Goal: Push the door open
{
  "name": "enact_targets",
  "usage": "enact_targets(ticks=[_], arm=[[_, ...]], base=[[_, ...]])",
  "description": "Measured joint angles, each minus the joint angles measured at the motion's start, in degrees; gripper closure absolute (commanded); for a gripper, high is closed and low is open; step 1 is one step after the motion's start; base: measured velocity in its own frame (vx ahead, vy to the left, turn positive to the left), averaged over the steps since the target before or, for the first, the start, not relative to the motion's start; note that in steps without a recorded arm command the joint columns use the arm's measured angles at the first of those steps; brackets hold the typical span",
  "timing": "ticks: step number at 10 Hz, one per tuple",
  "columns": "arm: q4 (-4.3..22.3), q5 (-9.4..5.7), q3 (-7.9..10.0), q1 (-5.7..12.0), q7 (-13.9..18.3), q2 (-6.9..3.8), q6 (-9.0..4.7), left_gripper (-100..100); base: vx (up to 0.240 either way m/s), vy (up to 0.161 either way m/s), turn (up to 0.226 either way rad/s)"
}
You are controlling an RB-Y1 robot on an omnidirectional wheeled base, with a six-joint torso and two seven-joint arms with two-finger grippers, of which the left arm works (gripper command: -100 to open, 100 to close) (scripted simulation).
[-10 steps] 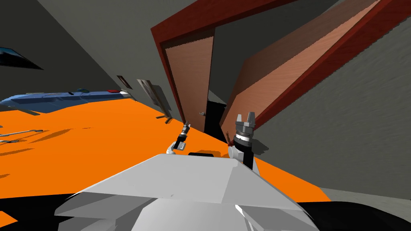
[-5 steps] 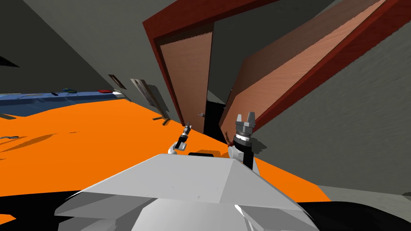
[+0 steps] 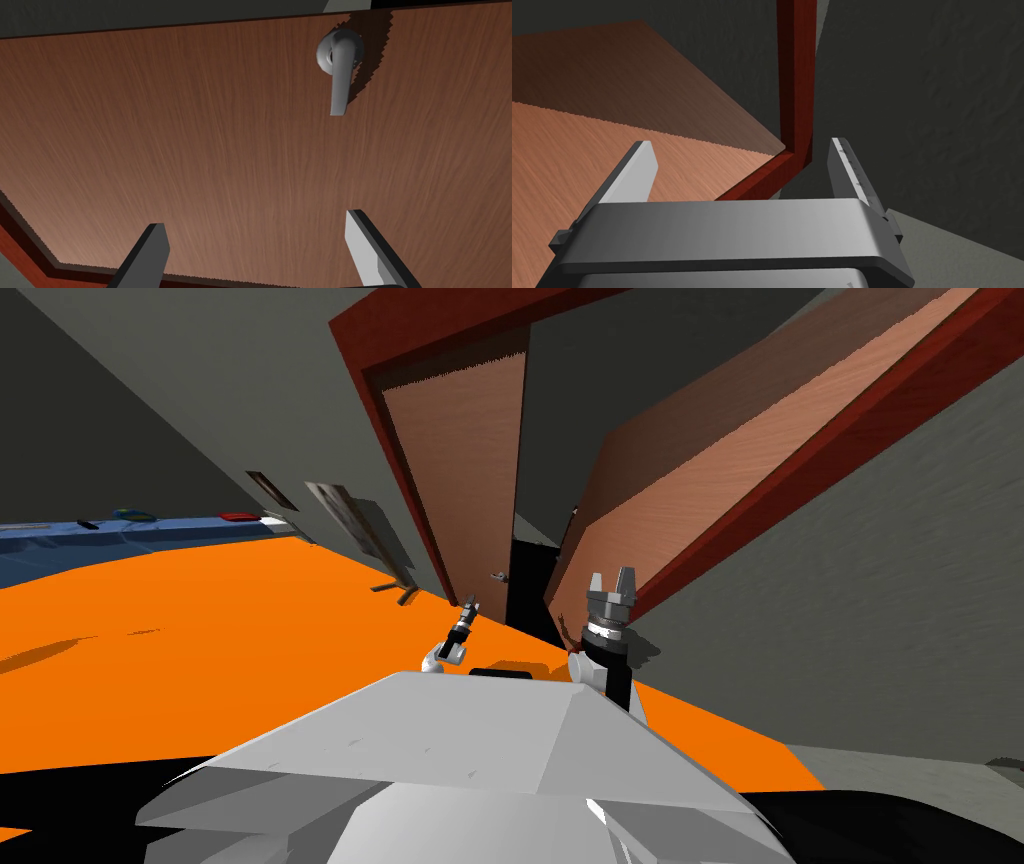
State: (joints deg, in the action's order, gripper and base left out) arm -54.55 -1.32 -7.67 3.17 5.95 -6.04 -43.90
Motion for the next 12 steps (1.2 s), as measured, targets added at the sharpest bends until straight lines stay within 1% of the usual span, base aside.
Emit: enact_targets(ticks=[1,3,5,8,9,12], arm=[[2.4,-0.02,-0.24,0.96,0.1,0.04,-0.64,-100],[5.6,-0.01,-0.84,2.36,0.4,-0.04,-0.87,-100],[7.6,0.02,-1.22,3.11,0.4,0.01,-1.1,-100],[12.4,-0.01,-1.71,5.31,0.4,0.38,-1.94,-100],[13.2,0.02,-1.97,5.63,0.5,0.36,-1.93,-100],[16.9,0.01,-2.45,7.14,0.8,0.4,-2.67,-100]], base=[[0.181,0.048,-0.098],[0.142,0.038,-0.064],[0.081,0.022,-0.035],[0.105,0.045,-0.07],[0.114,0.024,-0.04],[0.099,0.029,-0.046]])
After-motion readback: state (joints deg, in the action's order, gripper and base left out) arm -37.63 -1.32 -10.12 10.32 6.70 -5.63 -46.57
